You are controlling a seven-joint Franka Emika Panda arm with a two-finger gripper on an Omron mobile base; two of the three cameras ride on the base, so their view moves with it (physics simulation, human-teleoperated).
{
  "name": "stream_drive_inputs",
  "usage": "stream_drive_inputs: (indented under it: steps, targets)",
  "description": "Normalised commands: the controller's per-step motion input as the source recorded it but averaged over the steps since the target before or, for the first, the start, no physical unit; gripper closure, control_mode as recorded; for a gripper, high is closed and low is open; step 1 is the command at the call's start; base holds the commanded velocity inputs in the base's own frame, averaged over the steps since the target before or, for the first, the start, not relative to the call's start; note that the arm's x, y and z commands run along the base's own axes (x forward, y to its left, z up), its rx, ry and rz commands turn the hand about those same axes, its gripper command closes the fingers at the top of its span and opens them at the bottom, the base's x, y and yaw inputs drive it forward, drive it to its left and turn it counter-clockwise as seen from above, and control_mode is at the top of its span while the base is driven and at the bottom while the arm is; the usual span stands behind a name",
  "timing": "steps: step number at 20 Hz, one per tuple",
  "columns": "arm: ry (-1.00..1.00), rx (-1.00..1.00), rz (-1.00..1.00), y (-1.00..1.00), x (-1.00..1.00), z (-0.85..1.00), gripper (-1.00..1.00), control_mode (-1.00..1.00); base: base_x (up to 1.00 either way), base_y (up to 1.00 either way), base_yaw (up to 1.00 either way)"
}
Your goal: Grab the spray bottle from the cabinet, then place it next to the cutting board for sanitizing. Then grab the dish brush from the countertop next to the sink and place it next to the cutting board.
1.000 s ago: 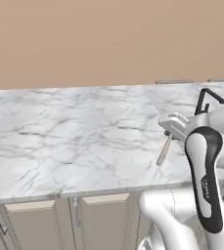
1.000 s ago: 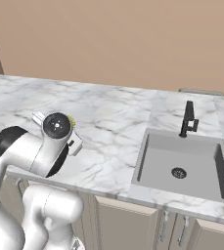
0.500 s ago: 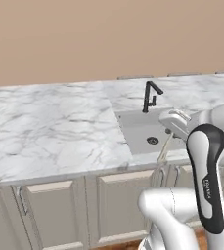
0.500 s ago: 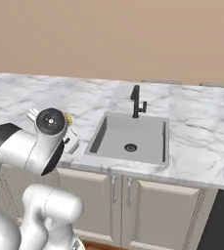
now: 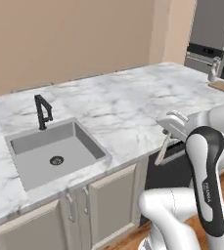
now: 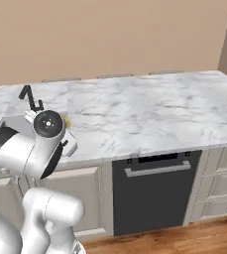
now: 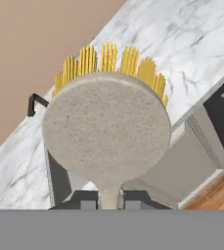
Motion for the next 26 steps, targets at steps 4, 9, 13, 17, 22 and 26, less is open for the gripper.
stream_drive_inputs:
  steps: [4, 9, 13, 17, 22, 26]
  targets:
    - [0.00, 0.00, 0.00, 0.00, 0.00, 0.00, 1.00, 1.00, 0.16, -1.00, -0.59]
    - [0.00, 0.00, 0.00, 0.00, 0.00, 0.00, 1.00, 1.00, 0.53, -1.00, -0.43]
    - [0.00, 0.00, 0.00, 0.00, 0.00, 0.00, 1.00, 1.00, 0.96, -1.00, -0.30]
    - [0.00, 0.00, 0.00, 0.00, 0.00, 0.00, 1.00, 1.00, 1.00, -0.99, -0.09]
    - [0.00, 0.00, 0.00, 0.00, 0.00, 0.00, 1.00, 1.00, 1.00, -1.00, 0.00]
    - [0.00, 0.00, 0.00, 0.00, 0.00, 0.00, 1.00, 1.00, 1.00, -1.00, 0.17]
